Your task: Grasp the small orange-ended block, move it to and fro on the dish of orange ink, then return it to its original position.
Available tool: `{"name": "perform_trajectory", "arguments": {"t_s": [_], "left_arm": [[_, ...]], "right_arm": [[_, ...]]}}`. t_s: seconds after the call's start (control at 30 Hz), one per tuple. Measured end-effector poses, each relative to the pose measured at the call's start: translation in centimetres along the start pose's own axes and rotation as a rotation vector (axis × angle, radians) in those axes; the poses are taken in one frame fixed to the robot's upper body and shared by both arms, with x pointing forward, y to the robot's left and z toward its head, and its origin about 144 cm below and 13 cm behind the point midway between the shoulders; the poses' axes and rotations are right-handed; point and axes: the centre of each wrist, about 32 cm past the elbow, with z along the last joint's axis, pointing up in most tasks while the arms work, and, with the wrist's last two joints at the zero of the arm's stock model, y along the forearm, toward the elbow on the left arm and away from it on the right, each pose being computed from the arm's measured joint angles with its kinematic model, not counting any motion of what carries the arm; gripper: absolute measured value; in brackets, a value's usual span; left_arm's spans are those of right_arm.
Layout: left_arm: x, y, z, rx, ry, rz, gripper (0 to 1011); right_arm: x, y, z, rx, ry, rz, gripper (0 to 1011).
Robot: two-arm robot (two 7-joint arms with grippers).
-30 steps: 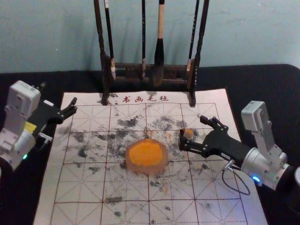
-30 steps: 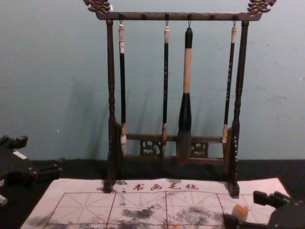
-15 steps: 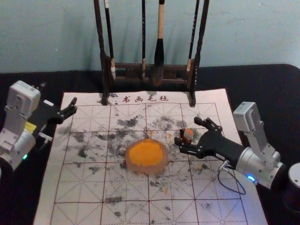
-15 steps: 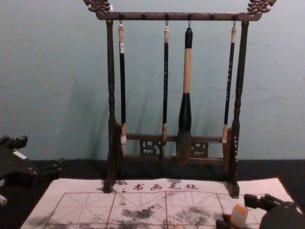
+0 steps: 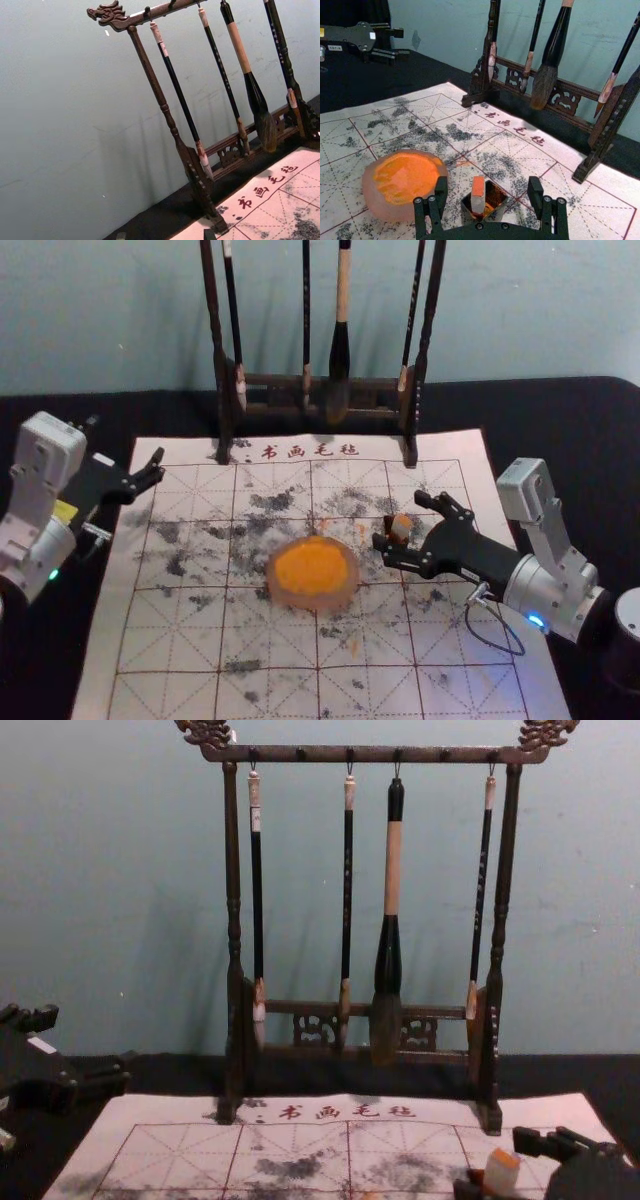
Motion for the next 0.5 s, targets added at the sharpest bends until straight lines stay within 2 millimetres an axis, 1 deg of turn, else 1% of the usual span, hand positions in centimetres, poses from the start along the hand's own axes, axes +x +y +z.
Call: {"name": "perform_trajectory", "arguments": {"t_s": [0.13,0.23,0.37,0.43,0.47,0.5], "left_arm": [[0.00,0.00,0.00,0.000,0.000,0.000,1001],[0.00,0.00,0.00,0.000,0.000,0.000,1001],[0.00,0.00,0.00,0.000,0.000,0.000,1001],[0.00,0.00,0.00,0.000,0.000,0.000,1001],[0.00,0.00,0.00,0.000,0.000,0.000,1001],[0.00,0.00,0.00,0.000,0.000,0.000,1001]], "right_arm": [[0.01,0.00,0.01,0.001,0.001,0.000,1000],[0.01,0.01,0.01,0.002,0.001,0.000,961],[0.01,0.00,0.01,0.002,0.001,0.000,850],[0.01,0.01,0.01,0.003,0.002,-0.001,816],[0.01,0.00,0.01,0.003,0.002,0.000,762],[0.01,0.00,0.01,0.003,0.002,-0.001,743]]}}
